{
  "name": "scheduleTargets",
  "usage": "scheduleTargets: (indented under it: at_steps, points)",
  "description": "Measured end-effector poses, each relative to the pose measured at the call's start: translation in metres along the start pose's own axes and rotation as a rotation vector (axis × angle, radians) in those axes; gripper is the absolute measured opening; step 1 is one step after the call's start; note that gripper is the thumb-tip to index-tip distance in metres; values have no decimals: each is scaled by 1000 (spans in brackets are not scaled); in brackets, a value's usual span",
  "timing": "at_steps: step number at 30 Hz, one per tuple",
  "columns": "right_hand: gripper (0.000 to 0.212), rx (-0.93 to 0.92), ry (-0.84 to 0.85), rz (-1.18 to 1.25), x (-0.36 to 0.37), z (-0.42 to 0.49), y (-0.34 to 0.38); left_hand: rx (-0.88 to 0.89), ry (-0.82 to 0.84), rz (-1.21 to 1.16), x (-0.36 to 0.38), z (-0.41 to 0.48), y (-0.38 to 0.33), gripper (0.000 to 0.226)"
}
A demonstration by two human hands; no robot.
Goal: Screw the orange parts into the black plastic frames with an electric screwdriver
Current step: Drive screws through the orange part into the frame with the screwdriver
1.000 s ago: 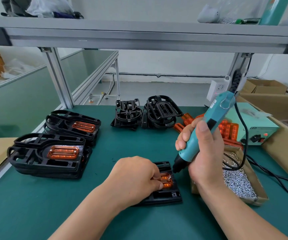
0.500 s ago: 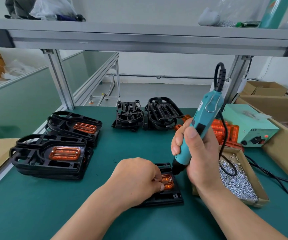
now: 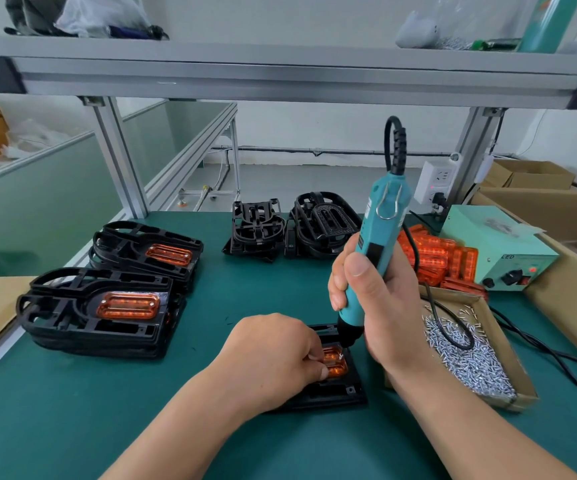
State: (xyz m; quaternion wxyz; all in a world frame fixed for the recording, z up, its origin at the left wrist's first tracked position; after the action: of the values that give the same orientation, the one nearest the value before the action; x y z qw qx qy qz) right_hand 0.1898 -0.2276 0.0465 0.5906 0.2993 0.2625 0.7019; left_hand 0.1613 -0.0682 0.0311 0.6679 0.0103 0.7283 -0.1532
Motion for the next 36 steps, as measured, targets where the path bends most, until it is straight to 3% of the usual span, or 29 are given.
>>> scheduleTargets:
  at_steps: [22,28,34,36]
  points:
    - [59,83,73,183,4,1,-7,-40,40,23,-4,-2,-5,31]
    - [50,-15,52,211,4,4,9,-34,39,41,-5,-2,-6,31]
    - [51,-4,-127,346,-2,2,12,16,29,29,-5,-3,-3,30]
    - [51,50,-213,383,-8,2,7,15,38,-119,-8,-3,2,26]
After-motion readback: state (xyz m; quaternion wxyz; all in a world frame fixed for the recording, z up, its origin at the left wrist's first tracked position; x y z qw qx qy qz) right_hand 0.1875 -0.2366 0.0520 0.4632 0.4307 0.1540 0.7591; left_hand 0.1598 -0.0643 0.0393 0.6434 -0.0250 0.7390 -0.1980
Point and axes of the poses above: each hand's wrist, its own z-axis towards the middle knuckle, its own x-axis out of the palm, y = z × x, the point moved 2 cm from there along z, towards the middle knuckle, and after that the axes turned 9 degrees about -x, right-handed, at the moved point
